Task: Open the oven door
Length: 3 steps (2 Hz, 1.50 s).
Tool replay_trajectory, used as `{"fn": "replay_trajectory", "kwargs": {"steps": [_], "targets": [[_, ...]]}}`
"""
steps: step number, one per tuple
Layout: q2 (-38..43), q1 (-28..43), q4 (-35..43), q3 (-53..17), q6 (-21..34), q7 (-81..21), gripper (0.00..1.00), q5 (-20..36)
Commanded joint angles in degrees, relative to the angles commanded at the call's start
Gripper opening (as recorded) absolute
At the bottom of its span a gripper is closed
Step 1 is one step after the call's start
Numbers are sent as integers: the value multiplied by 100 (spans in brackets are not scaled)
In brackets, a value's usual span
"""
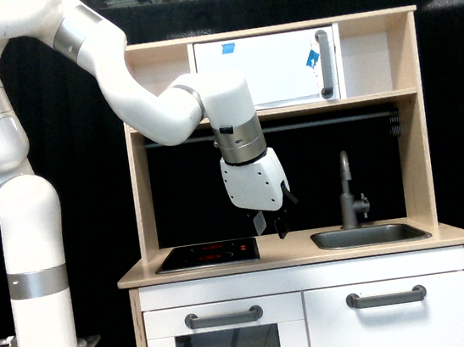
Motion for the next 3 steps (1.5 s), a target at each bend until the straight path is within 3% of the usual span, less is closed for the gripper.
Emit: {"fn": "replay_trajectory", "kwargs": {"steps": [1,2,3], "targets": [[1015,142,877,-838,1705,-2470,100,1643],[2296,-544,1680,-864,3773,-4049,100,2657],[2358,-988,1415,-725,4204,-4594,100,3402]]}}
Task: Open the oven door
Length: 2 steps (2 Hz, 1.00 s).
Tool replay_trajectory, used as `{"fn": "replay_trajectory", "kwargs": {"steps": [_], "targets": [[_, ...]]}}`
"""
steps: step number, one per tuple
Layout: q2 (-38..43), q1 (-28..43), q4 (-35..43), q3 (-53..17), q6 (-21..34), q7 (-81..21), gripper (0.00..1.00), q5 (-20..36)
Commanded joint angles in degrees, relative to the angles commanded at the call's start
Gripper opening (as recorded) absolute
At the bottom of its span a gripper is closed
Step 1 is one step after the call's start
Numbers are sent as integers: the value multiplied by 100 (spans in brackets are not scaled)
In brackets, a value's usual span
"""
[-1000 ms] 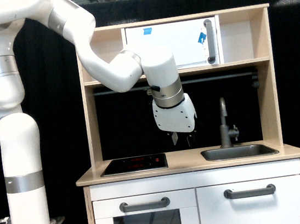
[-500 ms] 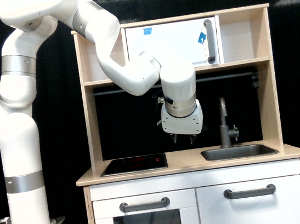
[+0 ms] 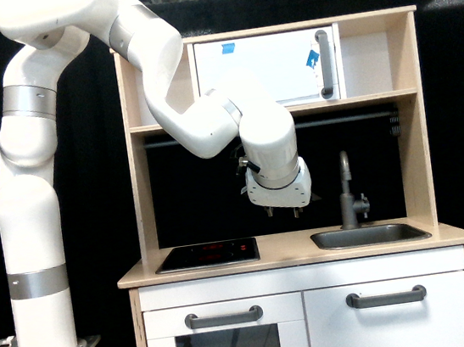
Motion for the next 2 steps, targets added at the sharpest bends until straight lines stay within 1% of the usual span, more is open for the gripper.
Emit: {"fn": "replay_trajectory", "kwargs": {"steps": [1,2], "targets": [[463,-662,98,296,991,-691,100,609],[-38,-945,-410,490,828,-801,100,958]]}}
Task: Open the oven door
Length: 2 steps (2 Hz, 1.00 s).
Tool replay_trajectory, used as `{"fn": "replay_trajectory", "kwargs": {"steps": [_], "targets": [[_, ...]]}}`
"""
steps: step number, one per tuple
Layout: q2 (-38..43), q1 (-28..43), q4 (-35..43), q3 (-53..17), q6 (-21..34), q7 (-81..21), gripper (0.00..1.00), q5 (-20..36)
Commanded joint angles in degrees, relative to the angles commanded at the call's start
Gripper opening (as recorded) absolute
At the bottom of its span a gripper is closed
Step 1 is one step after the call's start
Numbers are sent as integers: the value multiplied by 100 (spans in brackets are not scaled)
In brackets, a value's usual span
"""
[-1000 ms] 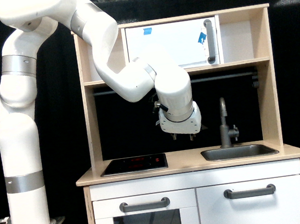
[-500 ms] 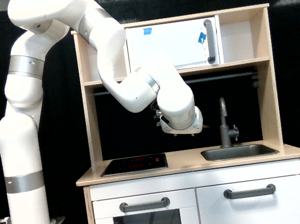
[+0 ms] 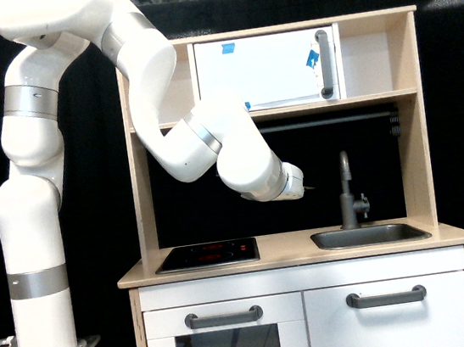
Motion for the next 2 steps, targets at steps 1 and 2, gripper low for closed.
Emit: {"fn": "replay_trajectory", "kwargs": {"steps": [1,2], "targets": [[-33,-86,15,96,-56,39,100,23],[16,-169,80,212,-64,60,100,62]]}}
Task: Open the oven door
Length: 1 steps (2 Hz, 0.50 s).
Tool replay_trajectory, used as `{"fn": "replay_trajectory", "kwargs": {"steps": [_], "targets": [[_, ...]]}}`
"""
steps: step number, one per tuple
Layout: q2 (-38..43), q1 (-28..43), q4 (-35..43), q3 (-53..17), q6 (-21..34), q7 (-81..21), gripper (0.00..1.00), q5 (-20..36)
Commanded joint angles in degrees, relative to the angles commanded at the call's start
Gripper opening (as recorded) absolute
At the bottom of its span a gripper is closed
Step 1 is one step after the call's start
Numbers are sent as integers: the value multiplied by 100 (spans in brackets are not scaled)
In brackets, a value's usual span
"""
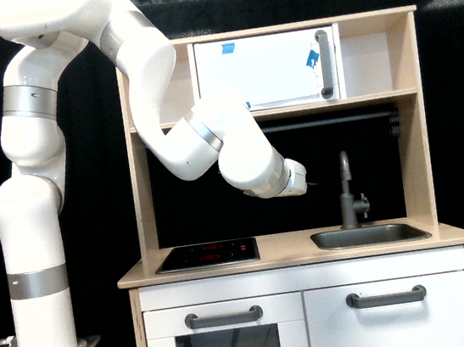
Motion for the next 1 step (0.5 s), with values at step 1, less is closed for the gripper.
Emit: {"fn": "replay_trajectory", "kwargs": {"steps": [1], "targets": [[-62,-152,284,185,6,324,100,-1]]}}
